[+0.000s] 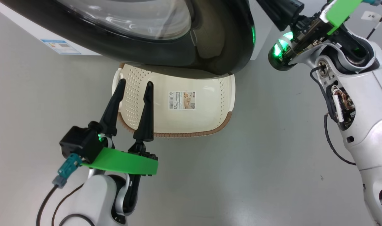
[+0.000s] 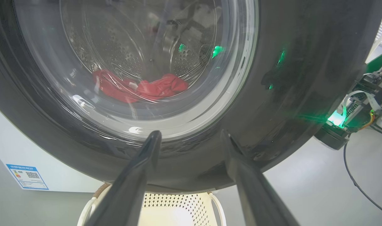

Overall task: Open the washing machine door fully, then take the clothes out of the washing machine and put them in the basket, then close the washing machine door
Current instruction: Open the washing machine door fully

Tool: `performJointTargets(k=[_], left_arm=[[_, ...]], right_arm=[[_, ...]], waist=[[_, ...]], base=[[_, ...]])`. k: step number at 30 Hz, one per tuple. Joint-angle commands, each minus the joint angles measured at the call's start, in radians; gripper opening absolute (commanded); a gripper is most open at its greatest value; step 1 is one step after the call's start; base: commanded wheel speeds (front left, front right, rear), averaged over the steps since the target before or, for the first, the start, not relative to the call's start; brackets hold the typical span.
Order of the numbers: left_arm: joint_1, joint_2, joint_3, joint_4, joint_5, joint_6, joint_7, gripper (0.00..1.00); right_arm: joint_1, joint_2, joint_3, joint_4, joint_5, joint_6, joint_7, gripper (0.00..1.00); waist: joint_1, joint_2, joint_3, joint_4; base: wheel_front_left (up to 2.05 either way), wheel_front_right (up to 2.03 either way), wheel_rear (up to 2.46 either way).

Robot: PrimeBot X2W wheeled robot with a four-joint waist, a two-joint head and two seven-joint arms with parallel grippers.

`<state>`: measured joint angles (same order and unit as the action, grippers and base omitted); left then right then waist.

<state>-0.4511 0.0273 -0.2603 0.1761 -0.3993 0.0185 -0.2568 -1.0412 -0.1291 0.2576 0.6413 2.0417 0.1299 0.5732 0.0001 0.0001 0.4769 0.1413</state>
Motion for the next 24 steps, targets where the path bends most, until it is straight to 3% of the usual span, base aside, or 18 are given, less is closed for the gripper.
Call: performJointTargets(k=[1, 24], left_arm=[[-0.002, 0.023, 0.027, -0.029, -0.008, 0.008, -0.005, 1.0], [0.021, 0.023, 0.07, -0.016, 0.007, 0.01, -0.005, 1.0]], right_arm=[[-0.03, 0.004, 0.034, -0.003, 0.009, 0.001, 0.009, 0.0], [0.072, -0.062, 0.212, -0.133, -0.028, 0.001, 0.006, 0.0]], waist=[[-0.0001, -0.0001, 0.002, 0.005], [-0.0001, -0.0001, -0.066, 0.009]], base=[[0.0, 0.0, 0.0], [0.0, 0.0, 0.0]])
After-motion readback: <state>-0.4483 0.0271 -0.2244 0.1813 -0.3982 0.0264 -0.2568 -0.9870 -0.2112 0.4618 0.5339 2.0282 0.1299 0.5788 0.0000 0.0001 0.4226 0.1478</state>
